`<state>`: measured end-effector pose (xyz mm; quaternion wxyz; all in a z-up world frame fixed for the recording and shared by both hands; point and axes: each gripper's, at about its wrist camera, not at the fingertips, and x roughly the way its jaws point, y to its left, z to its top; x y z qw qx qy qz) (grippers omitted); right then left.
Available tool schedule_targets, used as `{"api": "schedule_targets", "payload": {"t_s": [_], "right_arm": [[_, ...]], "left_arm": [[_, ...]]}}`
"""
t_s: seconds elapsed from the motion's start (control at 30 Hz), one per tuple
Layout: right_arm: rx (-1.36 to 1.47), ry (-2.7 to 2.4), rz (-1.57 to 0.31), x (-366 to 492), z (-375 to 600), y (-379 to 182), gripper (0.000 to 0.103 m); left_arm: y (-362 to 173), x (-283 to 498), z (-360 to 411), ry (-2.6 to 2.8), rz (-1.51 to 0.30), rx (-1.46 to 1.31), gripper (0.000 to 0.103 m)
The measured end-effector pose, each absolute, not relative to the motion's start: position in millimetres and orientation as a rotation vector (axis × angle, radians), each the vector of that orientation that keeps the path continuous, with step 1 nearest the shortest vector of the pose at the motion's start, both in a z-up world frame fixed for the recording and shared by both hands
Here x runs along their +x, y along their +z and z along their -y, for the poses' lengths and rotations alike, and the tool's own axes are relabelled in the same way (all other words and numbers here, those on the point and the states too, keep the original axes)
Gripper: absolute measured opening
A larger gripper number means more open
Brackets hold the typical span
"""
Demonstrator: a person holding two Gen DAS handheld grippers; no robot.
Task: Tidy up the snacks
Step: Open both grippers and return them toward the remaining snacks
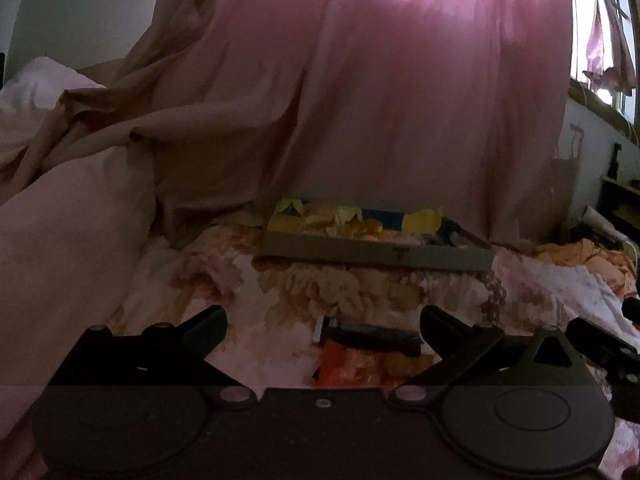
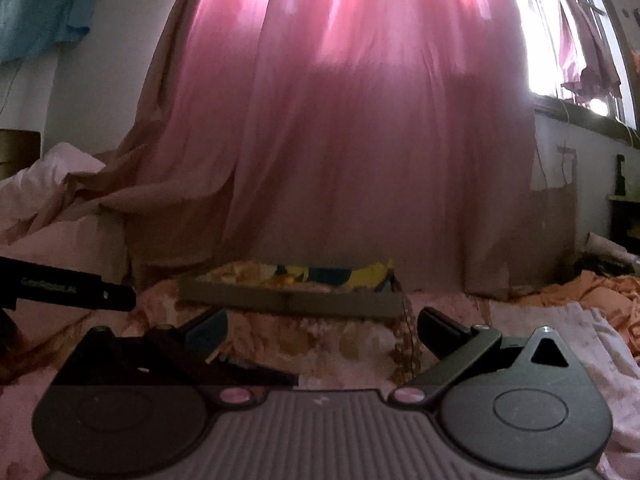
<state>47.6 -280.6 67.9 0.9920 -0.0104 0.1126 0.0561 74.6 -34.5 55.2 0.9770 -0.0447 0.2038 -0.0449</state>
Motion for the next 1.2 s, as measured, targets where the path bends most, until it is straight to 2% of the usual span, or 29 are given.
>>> {"api": "schedule_targets", "payload": {"t_s": [0.4,1.2], "right_arm": [[-0.04,0.112,-0.367,22,275,50,0.103],[-0.034,0.121,-0.594,47,269,12,0.103]], "left_arm": [[29,60,28,-0.114,-0.492,-0.071,0.102],[-12,80,29,-0.136,-0.645,0.003,0.102]]}}
